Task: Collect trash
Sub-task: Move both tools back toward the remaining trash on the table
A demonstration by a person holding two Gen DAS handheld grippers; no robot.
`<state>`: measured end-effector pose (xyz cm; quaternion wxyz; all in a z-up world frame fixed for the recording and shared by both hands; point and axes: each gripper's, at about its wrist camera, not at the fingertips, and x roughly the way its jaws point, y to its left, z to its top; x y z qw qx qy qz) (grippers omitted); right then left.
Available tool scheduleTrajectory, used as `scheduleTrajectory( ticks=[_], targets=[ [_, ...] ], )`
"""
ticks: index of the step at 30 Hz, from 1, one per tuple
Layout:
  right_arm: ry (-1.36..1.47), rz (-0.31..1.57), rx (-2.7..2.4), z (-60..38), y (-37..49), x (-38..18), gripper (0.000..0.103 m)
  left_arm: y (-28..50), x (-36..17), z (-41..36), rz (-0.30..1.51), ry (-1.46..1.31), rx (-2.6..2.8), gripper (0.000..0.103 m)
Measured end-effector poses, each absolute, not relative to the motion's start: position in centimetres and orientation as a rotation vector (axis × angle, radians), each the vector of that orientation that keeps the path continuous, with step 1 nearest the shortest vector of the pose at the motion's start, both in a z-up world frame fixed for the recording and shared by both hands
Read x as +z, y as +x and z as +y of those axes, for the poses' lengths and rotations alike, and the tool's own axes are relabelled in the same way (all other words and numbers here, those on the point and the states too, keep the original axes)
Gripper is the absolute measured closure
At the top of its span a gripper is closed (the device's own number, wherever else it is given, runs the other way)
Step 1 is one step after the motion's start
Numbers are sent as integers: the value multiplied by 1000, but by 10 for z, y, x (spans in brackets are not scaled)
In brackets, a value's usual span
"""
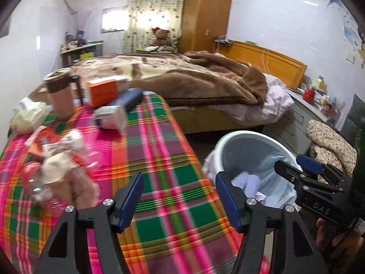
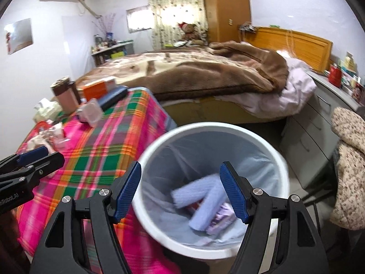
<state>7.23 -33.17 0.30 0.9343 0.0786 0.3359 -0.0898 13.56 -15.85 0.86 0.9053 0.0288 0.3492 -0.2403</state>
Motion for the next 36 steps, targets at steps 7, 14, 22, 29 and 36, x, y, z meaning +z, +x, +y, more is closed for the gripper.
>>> scheduleTrajectory(
  ticks=[7,14,22,29,36],
  targets=[
    [149,692,-111,-300,83,1,30,136,12,-103,695,10,-397,38],
    [136,682,-20,-268,89,2,30,138,13,-45,689,-51,-297,38],
    [101,692,77,-231,100,0,30,147,5,10,708,-100,-191,37],
    [85,710,160,-200,117,-4,30,170,-3,44,738,-175,-139,36],
    [56,744,234,-178,130,-12,30,206,-15,60,798,-300,-170,33]
  ],
)
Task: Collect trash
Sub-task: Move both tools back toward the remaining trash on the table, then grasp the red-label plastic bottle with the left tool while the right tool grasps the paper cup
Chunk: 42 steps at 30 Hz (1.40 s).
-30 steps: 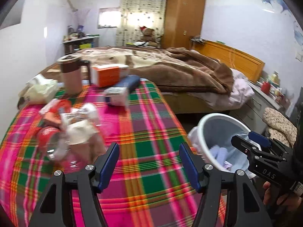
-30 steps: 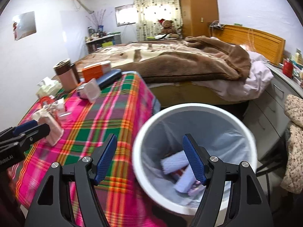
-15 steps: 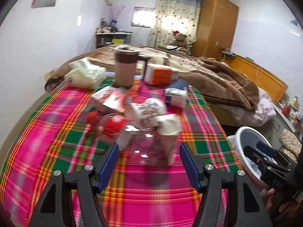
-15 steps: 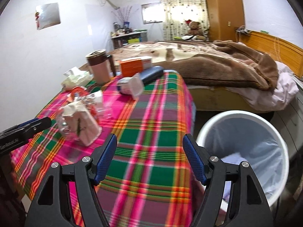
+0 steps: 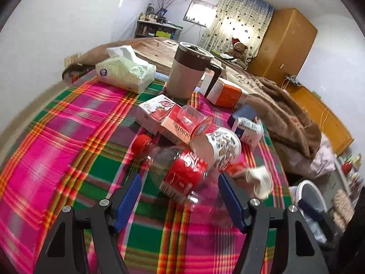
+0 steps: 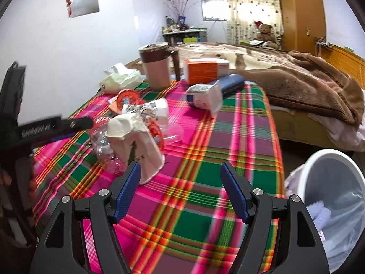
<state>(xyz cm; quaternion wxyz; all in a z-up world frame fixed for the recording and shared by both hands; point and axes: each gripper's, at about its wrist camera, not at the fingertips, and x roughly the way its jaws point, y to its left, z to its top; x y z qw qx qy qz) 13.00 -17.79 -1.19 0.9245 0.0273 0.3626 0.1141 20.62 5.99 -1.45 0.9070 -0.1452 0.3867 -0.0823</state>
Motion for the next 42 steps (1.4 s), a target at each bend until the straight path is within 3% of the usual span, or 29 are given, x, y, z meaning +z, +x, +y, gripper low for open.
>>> scheduleTrajectory(
  ticks=[7,14,27,38,40,41,42],
  targets=[
    [65,784,300,-162,143,-21,30,238,-26,49,878,-290,-193,31],
    [75,795,288,-163,147,-22,30,255,-39,54,928,-291,-232,22],
    [-17,787,319,-129,162,-21,30,237,-35,87,925,-87,-117,22],
    [42,790,244,-129,171,-27,30,230,-60,111,955,-180,-54,23],
    [51,780,244,-130,170,-26,36,230,-59,111,941,-179,-46,23],
    [50,776,240,-130,170,-25,47,231,-59,110,939,-174,-42,23],
    [50,776,239,-130,170,-25,49,232,-58,109,939,-170,-43,23]
  ],
)
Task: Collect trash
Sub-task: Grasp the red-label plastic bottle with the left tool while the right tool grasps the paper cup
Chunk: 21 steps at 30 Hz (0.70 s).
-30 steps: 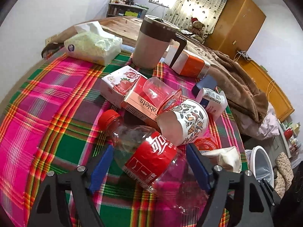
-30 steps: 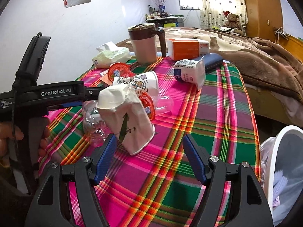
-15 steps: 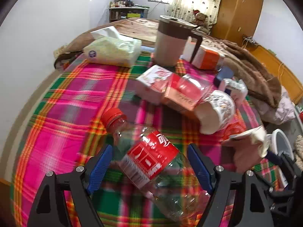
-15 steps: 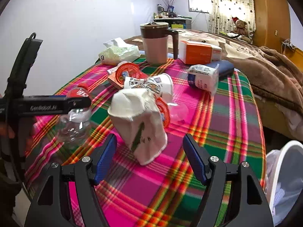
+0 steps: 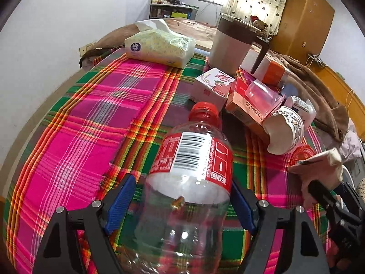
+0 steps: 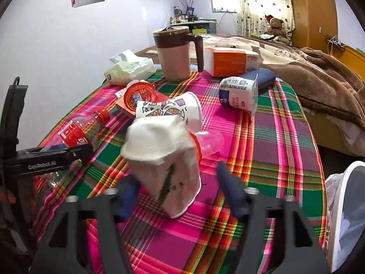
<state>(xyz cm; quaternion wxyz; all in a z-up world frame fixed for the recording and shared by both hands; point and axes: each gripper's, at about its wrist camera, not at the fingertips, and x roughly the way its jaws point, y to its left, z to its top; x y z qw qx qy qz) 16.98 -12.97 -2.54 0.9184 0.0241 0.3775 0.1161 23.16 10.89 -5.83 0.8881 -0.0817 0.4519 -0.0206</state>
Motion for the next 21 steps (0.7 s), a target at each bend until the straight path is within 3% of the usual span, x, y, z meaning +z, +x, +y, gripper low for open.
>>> scheduleTrajectory(
  ticks=[2,5,8,21],
  targets=[
    [58,780,245,-130,170,-26,51,231,-57,105,933,-153,-44,27],
    [61,773,239,-131,169,-25,63,231,-55,101,922,-139,-61,39],
    [70,768,238,-133,169,-25,85,231,-55,101,926,-155,-69,39],
    [119,740,230,-144,162,-22,90,209,-47,98,886,-166,-82,39]
  ],
)
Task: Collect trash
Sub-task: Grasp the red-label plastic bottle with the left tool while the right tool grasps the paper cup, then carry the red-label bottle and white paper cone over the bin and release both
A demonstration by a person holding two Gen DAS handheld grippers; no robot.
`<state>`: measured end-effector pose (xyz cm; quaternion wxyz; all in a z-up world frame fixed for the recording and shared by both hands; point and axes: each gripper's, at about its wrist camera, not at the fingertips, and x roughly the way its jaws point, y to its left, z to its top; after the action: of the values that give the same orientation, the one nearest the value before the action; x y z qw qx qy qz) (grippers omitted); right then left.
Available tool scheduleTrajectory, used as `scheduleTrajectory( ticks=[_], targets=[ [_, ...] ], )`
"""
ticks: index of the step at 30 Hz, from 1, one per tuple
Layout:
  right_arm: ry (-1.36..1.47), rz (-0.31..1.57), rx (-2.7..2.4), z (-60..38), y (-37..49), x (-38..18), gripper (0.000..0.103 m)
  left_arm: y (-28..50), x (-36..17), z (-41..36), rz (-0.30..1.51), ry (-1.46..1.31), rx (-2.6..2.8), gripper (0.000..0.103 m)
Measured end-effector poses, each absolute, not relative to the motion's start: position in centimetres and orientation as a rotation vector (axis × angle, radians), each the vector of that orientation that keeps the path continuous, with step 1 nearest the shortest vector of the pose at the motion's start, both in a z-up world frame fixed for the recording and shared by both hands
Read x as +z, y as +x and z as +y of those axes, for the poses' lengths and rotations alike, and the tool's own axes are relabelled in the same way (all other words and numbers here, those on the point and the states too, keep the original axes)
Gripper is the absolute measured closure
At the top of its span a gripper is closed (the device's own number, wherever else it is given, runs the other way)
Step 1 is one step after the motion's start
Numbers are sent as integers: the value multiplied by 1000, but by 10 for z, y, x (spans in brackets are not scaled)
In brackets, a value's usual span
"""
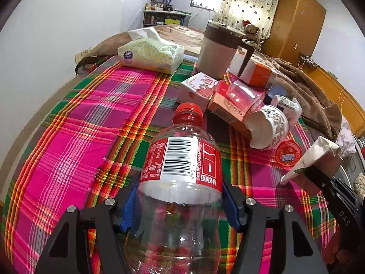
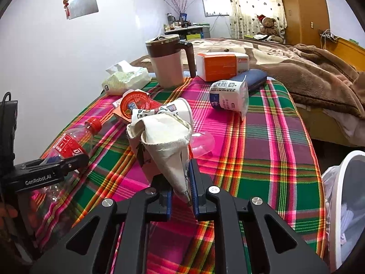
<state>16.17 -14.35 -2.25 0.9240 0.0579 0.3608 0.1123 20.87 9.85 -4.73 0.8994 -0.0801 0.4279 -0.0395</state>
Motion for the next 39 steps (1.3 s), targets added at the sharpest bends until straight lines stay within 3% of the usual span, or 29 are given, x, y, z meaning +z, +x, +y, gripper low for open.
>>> scheduleTrajectory(
  ticks=[19,39],
  targets=[
    [209,685,169,-187,134,-7,90,164,-13,62,802,-130,-160,39],
    [240,585,2,-270,86,17,90,136,18,-42,712,-7,-327,39]
  ],
)
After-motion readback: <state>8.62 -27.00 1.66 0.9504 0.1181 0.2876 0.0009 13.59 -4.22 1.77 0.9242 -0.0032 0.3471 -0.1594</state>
